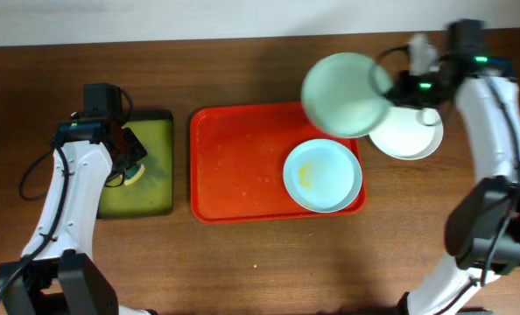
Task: Clean dirty plates on tray and stack at the side
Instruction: 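Lift the green plate with the right gripper, stack it on white plate, then move the right gripper to the light blue plate and grip its rim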
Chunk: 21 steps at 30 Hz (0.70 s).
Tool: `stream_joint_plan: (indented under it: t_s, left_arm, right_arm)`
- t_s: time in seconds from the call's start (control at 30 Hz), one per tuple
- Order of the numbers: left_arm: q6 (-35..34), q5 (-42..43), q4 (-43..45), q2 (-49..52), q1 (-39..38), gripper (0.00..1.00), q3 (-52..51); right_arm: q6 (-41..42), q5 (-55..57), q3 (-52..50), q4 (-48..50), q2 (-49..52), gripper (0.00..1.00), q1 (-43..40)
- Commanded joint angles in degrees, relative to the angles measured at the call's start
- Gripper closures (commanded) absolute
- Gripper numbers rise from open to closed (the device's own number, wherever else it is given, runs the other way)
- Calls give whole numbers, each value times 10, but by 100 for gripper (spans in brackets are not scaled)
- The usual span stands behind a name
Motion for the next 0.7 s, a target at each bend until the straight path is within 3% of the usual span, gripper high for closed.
stream_joint_plan:
  t_s: [0.0, 0.17, 0.33, 0.4, 0.67]
  left_arm:
    - [-3, 4, 2, -11, 1, 100, -2]
    - [-3, 4, 2, -11, 1, 100, -2]
    - [-3, 4, 2, -11, 1, 100, -2]
    - [-3, 4, 2, -11, 1, 100, -2]
    - [-3, 4, 3, -11, 1, 100, -2]
  right_arm:
    - [8, -11, -10, -8, -5, 96, -69]
    - [8, 131, -58, 28, -5, 96, -116]
    - [12, 139, -131, 117, -5, 96, -117]
    - [71, 175, -147, 142, -5, 96, -117]
    - [93, 201, -164, 169, -5, 95, -124]
